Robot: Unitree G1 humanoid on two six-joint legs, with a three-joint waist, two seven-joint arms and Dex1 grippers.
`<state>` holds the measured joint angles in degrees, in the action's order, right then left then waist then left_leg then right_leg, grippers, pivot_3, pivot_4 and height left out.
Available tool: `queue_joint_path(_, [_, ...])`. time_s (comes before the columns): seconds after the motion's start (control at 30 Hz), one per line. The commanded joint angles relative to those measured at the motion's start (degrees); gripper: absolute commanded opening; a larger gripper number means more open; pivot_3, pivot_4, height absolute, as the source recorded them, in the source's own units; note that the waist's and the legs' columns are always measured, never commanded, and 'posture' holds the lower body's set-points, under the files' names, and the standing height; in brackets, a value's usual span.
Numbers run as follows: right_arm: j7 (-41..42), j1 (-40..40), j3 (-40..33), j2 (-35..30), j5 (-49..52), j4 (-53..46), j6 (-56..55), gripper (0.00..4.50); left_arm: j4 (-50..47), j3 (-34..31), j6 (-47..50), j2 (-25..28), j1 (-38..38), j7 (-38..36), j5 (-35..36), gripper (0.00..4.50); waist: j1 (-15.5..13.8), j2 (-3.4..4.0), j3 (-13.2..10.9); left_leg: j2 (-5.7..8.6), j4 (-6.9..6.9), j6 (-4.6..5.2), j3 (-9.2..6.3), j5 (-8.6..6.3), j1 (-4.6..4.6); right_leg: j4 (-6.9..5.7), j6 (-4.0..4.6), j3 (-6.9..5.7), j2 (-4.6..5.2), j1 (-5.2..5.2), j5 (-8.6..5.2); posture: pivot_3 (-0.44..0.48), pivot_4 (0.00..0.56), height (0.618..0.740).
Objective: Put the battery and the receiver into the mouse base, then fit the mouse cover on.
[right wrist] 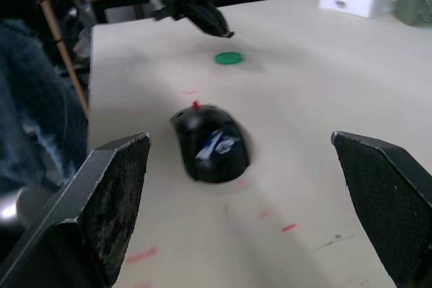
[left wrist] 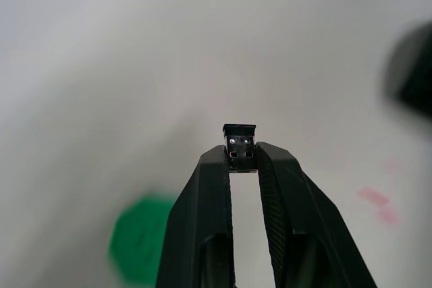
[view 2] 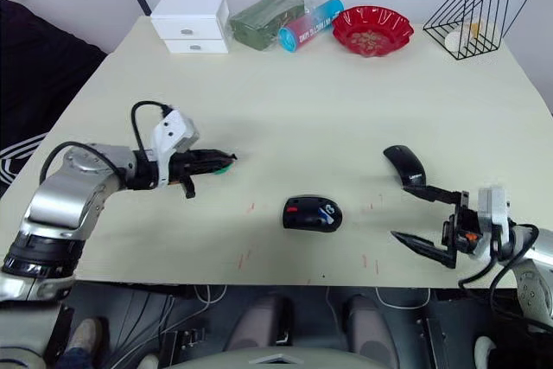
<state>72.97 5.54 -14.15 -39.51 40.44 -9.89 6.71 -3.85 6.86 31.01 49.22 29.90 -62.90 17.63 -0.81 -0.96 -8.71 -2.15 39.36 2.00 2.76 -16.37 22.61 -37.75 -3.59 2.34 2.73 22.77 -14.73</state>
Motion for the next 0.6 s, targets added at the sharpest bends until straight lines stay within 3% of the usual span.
queue_joint_path(0.03, [-5.1, -1.0, -0.1, -1.4, 2.0, -3.8, 7.4, 4.5, 3.5, 3.1, -4.9, -1.3, 5.0, -5.2, -1.7, 0.1, 0.0, 0.0, 0.0, 0.0, 0.0, 0.0, 0.01, 0.0, 0.02, 0.01, 0.0, -0.01, -0.03, 0.0, 0.0, 0.0, 0.15, 0.74])
queue_joint_path(0.23, [-14.5, -3.9, 0.6, -3.5, 5.4, -10.6, 21.0, 4.5, 6.7, 7.0, -9.2, -4.6, 10.6, -12.1, -2.5, 0.1, 0.2, 0.0, 0.0, 0.0, 0.0, 0.0, -0.01, 0.0, 0.24, -0.03, -0.02, 0.08, -0.05, 0.26, 0.01, 0.0, 0.15, 0.74])
queue_joint_path(0.43, [-21.7, -9.7, 0.4, -6.0, 16.9, -17.4, 36.4, 4.5, 9.4, 9.8, -15.0, -9.3, 15.0, -15.1, -4.6, 0.1, 0.0, -0.02, 0.0, 0.0, 0.03, 0.01, -0.06, 0.0, 0.27, -0.02, -0.02, 0.07, -0.06, 0.26, 0.01, 0.0, 0.15, 0.74])
queue_joint_path(0.6, [-34.3, -19.5, 3.9, -4.8, 25.0, -16.9, 49.6, 4.5, 7.9, 10.2, -15.5, -13.3, 16.0, -16.3, -3.7, 0.1, 0.3, -0.09, -0.1, -0.01, 0.05, 0.02, -0.07, 0.0, 0.33, -0.03, -0.03, 0.12, -0.06, 0.33, 0.02, 0.0, 0.15, 0.74])
